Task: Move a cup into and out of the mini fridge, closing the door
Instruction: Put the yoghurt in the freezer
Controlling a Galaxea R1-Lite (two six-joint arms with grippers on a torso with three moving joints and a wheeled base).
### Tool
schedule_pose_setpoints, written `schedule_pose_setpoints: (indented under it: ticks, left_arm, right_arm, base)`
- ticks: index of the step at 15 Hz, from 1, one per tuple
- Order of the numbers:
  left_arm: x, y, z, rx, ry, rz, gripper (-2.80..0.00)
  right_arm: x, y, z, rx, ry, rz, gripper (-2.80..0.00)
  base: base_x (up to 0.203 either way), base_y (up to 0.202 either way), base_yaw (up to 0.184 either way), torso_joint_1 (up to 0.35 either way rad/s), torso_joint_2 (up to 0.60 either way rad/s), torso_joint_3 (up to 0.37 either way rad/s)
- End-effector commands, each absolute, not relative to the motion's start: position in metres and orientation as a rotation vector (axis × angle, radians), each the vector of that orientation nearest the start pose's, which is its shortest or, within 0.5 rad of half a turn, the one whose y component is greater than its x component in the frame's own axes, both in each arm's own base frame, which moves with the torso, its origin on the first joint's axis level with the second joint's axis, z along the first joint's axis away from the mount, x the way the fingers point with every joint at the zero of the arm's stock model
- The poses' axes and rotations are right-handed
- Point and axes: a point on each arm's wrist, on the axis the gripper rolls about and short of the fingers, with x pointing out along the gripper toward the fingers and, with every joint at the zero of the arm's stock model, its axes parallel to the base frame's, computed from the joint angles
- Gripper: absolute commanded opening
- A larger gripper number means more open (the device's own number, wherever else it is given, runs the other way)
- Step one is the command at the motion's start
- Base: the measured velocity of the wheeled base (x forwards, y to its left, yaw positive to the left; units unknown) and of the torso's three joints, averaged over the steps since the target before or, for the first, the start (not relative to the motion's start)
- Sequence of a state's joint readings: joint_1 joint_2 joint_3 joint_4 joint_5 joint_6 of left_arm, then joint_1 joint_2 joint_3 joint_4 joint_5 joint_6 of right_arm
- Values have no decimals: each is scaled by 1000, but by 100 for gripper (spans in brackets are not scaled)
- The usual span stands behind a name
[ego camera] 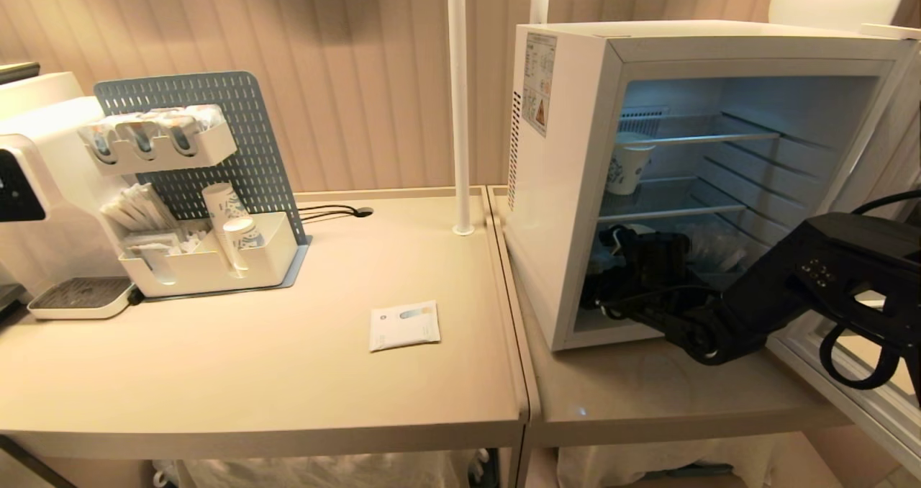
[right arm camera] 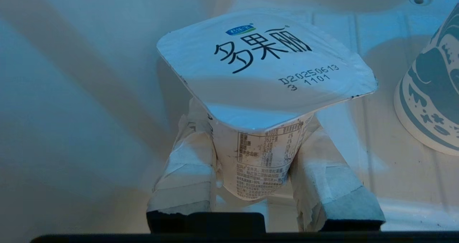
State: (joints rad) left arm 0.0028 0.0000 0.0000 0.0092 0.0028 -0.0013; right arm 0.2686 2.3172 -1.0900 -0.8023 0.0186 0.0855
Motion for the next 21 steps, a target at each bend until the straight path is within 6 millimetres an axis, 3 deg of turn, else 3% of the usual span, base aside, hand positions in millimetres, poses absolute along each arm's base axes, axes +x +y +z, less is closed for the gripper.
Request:
schedule_pose_setpoints:
  ticks: [1, 7, 12, 13, 14, 21]
  left_arm:
    - [-23, 0, 74, -2, 12, 7, -280]
    - [-23, 0, 74, 0, 12, 6, -280]
    - [-23, 0, 74, -2, 12, 6, -280]
    - [-23, 0, 74, -2, 12, 6, -280]
    - [-23, 0, 74, 0, 12, 6, -280]
    - [-23, 0, 74, 2, 12, 6, -280]
  right_arm:
    - [412, 112, 41, 33, 430, 256, -280]
    - [396, 106, 62, 54, 406, 257, -280]
    - [395, 105, 54, 50, 413, 255, -280]
    - [396, 106, 52, 46, 415, 249, -76]
    - [397, 106, 51, 48, 414, 247, 0]
    - [392, 107, 53, 53, 407, 256, 0]
  base:
    - [0, 0, 0, 0, 0, 0]
    - [0, 0, 0, 0, 0, 0]
    - [0, 0, 0, 0, 0, 0]
    - [0, 0, 0, 0, 0, 0]
    - [0, 0, 0, 0, 0, 0]
    - [0, 0, 0, 0, 0, 0]
